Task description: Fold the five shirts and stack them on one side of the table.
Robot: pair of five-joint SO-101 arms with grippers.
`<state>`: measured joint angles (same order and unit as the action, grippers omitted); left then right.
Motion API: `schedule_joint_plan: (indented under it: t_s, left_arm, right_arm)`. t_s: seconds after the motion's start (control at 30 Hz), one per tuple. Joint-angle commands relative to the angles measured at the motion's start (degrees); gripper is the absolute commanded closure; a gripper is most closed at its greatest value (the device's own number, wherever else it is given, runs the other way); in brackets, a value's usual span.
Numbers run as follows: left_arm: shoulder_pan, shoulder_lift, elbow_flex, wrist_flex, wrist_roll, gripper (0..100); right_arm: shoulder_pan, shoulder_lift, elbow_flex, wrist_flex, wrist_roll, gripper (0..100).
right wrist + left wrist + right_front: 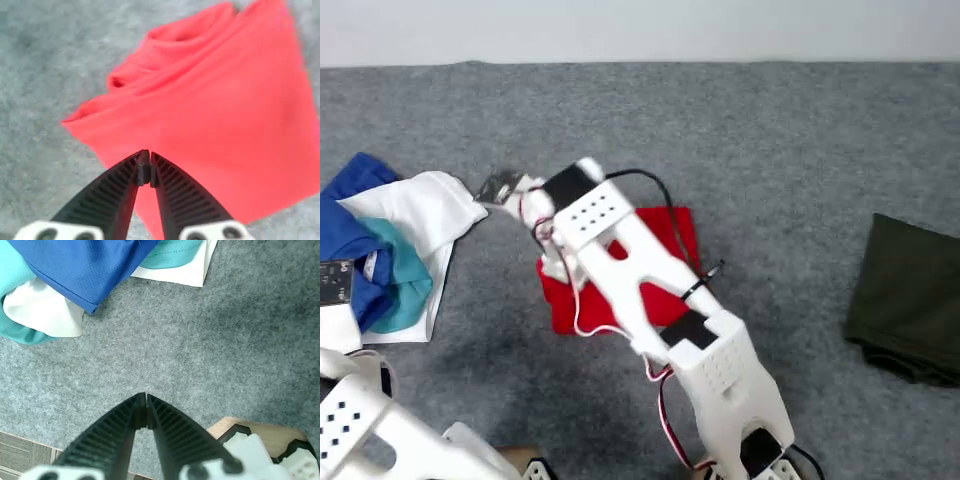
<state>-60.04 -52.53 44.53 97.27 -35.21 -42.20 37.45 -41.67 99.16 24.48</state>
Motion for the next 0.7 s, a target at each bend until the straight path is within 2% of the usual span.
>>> schedule_joint_plan:
  t_s: [0.0,0.17,0.33,0.67]
  left_arm:
    - [-0.18,-0.7,-0.22,-0.44,-0.26,99]
    - [-0.18,-0.7,-0.22,-0.53,-0.26,99]
    - [-0.09,-0.7,-0.22,-0.53,-0.26,99]
    - [0.18,-0.7,0.31,-0.62,-0.26,99]
  right_arm:
    - [1.27,0.57,-2.9,-5.23,3.43,98.9]
    - [-1.01,6.37,-2.9,-15.52,5.45,98.9]
    - [-1.54,6.81,-2.99,-20.88,5.63,98.9]
    - [-1.54,-5.23,-2.99,-4.35,5.19,98.9]
